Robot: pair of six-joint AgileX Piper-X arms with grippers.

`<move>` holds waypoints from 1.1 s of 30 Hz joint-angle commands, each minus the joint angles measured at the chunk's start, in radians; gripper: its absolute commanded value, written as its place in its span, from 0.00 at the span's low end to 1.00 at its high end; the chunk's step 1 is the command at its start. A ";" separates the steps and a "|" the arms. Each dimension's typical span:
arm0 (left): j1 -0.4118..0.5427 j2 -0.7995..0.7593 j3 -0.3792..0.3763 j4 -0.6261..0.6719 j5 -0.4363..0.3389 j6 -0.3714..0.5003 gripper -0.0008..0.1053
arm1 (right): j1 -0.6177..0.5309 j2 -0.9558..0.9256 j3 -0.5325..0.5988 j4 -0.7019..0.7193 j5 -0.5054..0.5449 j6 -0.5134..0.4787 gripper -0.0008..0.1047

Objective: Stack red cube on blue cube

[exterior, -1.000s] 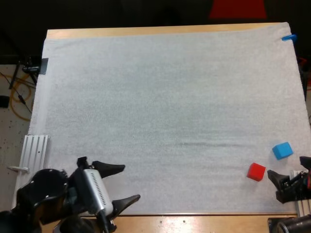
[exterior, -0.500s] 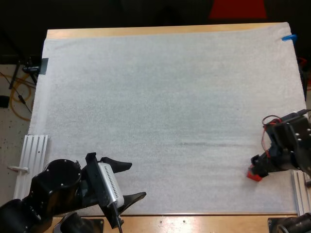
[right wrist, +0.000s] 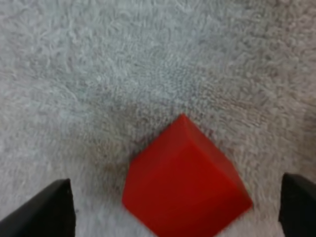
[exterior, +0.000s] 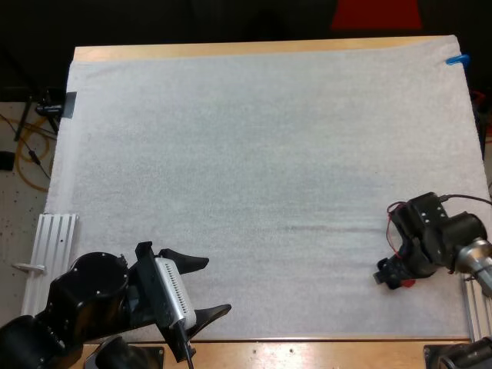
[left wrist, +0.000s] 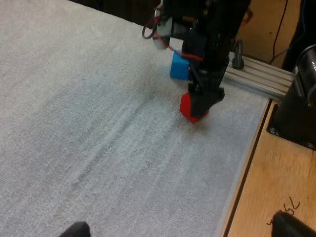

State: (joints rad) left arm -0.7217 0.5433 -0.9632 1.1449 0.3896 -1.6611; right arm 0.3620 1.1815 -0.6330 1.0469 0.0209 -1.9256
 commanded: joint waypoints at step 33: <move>-0.003 0.000 -0.005 -0.006 0.004 0.009 0.66 | -0.051 -0.013 -0.231 0.090 0.140 -0.025 0.32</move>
State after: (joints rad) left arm -0.7217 0.5433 -0.9632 1.1449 0.3896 -1.6611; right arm 0.3223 1.1676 -0.8562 1.1277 0.1489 -1.9455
